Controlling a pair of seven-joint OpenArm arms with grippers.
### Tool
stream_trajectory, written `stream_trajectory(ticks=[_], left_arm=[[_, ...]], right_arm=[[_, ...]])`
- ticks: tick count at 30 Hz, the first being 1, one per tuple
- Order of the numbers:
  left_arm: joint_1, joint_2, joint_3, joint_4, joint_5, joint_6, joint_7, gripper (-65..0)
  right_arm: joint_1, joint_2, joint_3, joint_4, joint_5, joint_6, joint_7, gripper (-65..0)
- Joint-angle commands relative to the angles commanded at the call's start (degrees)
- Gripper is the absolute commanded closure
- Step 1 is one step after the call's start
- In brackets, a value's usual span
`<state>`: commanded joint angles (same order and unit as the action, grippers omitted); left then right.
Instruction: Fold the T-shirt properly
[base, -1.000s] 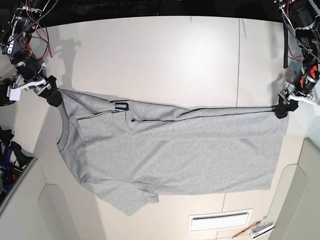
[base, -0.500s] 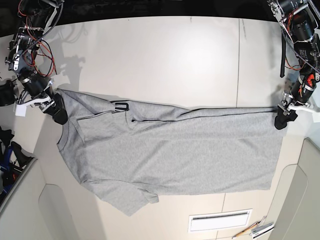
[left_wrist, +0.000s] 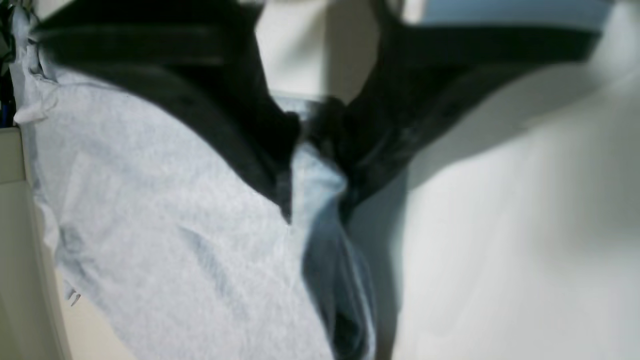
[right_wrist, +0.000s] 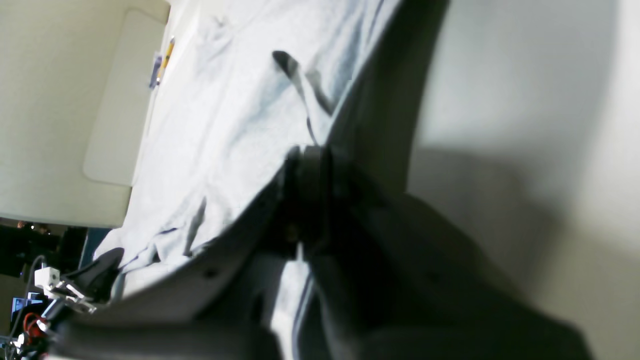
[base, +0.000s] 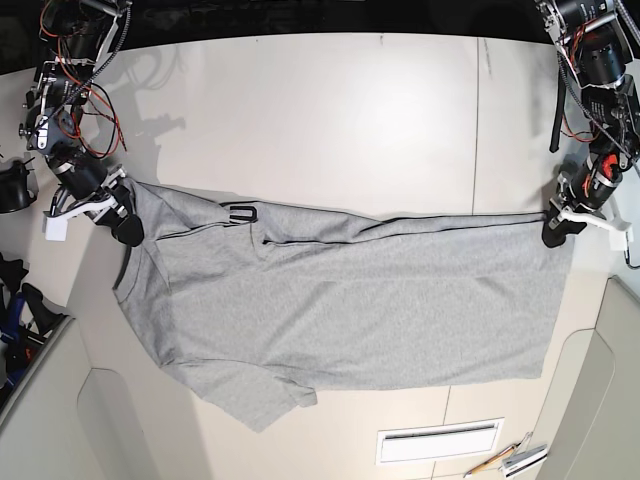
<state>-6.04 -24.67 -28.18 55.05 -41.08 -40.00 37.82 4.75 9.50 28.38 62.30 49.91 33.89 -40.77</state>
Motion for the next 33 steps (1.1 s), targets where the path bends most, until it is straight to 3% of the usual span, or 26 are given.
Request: stream_trajectory(ticks=[2, 10, 19, 26, 33], left_arm=[[0.0, 0.0, 0.0, 0.7, 0.0, 0.0, 0.7, 0.0], [0.0, -0.5, 0.0, 10.4, -0.8, 0.0, 9.7, 0.0], [0.4, -3.9, 0.0, 12.8, -2.3, 0.0, 13.4, 0.0], [1.7, -5.9, 0.0, 12.8, -9.3, 0.0, 18.5, 0.0], [3.0, -6.0, 0.0, 13.0, -12.1, 0.0, 22.8, 0.0]], right_arm=[[0.0, 0.0, 0.0, 0.0, 0.0, 0.66, 0.0, 0.0], [-1.3, 0.1, 0.0, 6.0, 0.0, 0.68, -3.1, 0.0], [-5.2, 1.0, 0.2, 12.9, 0.0, 0.68, -5.4, 0.0], [-6.4, 4.0, 0.3, 12.9, 1.6, 0.81, -7.6, 0.0], [-6.5, 7.3, 0.4, 12.9, 3.3, 0.92, -10.9, 0.0]])
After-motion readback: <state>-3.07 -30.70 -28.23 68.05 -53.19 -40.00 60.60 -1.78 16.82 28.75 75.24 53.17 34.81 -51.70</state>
